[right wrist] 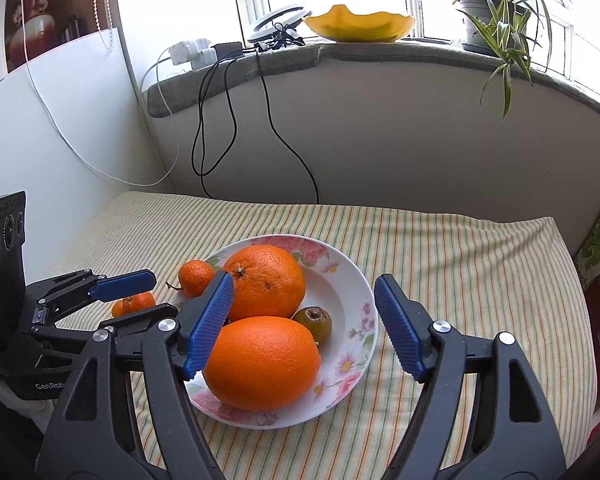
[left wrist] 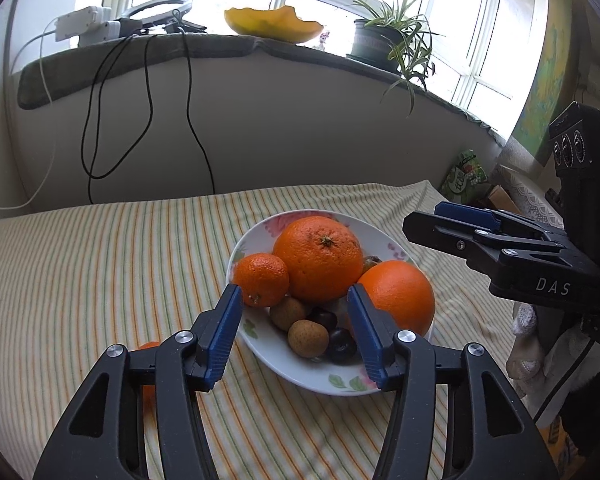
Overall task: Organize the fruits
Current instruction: 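Open both tools to drop the tangerine and brown fruit into the bowl, then move both tools toward the two tangerines on the cloth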
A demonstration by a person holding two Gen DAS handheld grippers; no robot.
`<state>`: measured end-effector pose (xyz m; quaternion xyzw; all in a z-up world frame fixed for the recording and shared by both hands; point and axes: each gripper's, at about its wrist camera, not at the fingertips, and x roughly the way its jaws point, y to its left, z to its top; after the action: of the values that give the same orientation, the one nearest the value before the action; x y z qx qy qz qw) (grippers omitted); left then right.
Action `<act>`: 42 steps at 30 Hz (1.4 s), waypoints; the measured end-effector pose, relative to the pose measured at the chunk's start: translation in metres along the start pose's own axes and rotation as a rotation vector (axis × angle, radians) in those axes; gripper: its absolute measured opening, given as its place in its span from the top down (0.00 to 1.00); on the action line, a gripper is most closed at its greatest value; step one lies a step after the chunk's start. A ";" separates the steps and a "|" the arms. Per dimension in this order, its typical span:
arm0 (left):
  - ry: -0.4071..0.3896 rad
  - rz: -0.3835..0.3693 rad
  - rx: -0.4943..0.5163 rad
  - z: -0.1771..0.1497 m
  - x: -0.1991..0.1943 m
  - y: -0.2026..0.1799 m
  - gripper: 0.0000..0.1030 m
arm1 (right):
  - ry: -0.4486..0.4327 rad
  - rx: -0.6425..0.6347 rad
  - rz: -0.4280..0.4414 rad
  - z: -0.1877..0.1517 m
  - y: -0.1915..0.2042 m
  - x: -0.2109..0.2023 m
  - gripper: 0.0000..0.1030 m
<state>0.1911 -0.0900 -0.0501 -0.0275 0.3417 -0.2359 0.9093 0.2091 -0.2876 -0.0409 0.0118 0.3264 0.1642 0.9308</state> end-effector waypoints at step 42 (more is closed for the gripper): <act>-0.049 0.152 -0.126 -0.048 -0.084 0.110 0.53 | 0.023 -0.094 0.196 -0.023 0.124 -0.012 0.26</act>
<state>0.1505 0.0506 -0.0589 -0.0644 0.3344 -0.1434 0.9292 0.1489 -0.1761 -0.0360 -0.0020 0.3264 0.2699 0.9059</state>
